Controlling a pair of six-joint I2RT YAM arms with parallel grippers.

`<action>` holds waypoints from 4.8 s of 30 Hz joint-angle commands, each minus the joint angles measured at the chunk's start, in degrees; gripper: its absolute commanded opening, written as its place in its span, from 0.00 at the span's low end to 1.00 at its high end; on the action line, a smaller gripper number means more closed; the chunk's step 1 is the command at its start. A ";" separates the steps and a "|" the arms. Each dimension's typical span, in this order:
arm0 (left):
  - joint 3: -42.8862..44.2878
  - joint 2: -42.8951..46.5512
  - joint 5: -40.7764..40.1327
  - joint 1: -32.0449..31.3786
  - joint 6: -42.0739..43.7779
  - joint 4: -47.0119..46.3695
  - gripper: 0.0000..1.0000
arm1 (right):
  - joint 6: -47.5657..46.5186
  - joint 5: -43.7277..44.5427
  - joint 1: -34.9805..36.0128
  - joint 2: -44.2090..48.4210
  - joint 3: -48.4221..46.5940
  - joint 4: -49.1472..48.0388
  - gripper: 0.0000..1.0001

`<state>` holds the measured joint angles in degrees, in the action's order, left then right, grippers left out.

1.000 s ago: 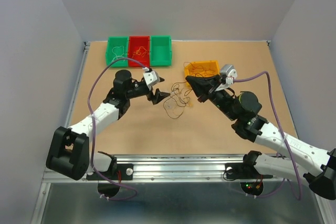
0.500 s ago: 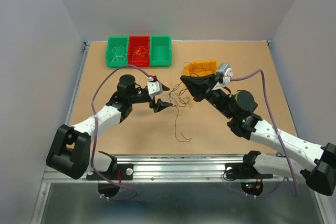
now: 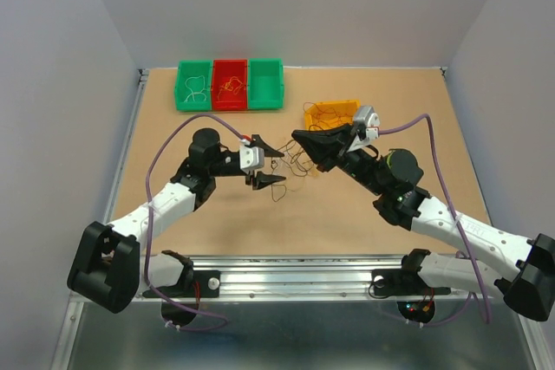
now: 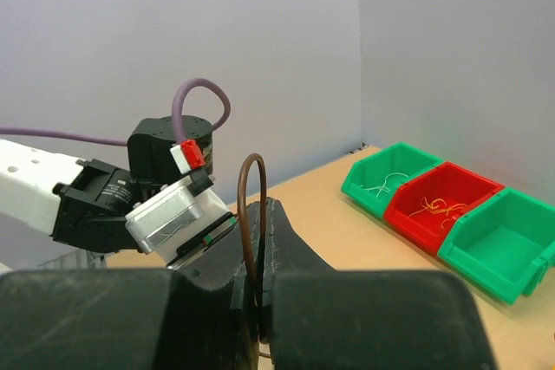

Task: Untangle the cables

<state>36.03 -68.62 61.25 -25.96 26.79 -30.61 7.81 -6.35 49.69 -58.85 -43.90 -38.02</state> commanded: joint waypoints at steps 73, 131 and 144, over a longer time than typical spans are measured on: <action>47.11 0.77 -30.05 5.65 -23.09 35.71 0.00 | -21.00 -6.04 0.23 -13.86 4.87 9.89 1.00; 51.34 -14.17 -30.58 10.04 -20.55 36.59 0.00 | -23.37 -13.15 0.23 -22.63 -2.51 -14.62 0.01; 44.23 -26.75 -27.59 11.10 -16.68 37.39 0.00 | -17.65 8.52 0.05 -25.00 -0.91 -39.06 0.01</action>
<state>83.40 -96.03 36.42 -16.49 6.39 9.87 -11.51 -8.25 49.04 -82.50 -41.93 -61.39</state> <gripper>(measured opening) 0.088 0.030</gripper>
